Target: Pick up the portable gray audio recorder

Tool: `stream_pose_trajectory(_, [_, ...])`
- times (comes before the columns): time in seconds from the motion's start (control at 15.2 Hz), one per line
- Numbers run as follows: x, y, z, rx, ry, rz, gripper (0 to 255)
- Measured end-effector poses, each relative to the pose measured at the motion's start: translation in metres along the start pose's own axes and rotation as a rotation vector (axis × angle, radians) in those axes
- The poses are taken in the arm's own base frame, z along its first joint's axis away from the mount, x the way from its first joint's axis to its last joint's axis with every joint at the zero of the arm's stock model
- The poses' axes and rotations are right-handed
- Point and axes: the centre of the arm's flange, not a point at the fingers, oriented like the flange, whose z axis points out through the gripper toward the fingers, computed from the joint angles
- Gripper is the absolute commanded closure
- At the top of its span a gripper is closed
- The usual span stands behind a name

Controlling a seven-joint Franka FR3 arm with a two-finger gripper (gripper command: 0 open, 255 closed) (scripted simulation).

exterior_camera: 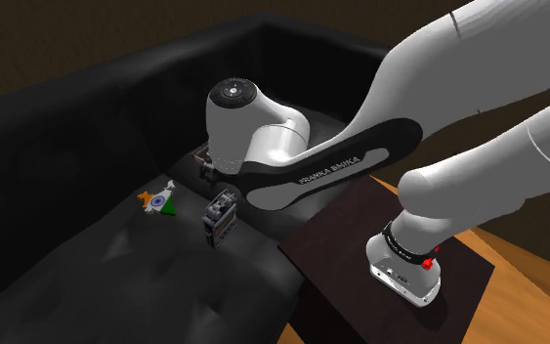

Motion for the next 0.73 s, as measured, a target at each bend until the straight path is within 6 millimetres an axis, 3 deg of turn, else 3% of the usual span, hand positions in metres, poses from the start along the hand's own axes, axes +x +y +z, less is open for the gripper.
stream_pose_trajectory(0.2, [-0.003,0.002,0.014,0.001,0.0,0.001,0])
stream_pose_trajectory(0.26, [-0.003,0.002,0.016,0.001,-0.001,0.001,255])
stream_pose_trajectory(0.73, [-0.003,0.001,0.018,0.003,-0.001,0.003,255])
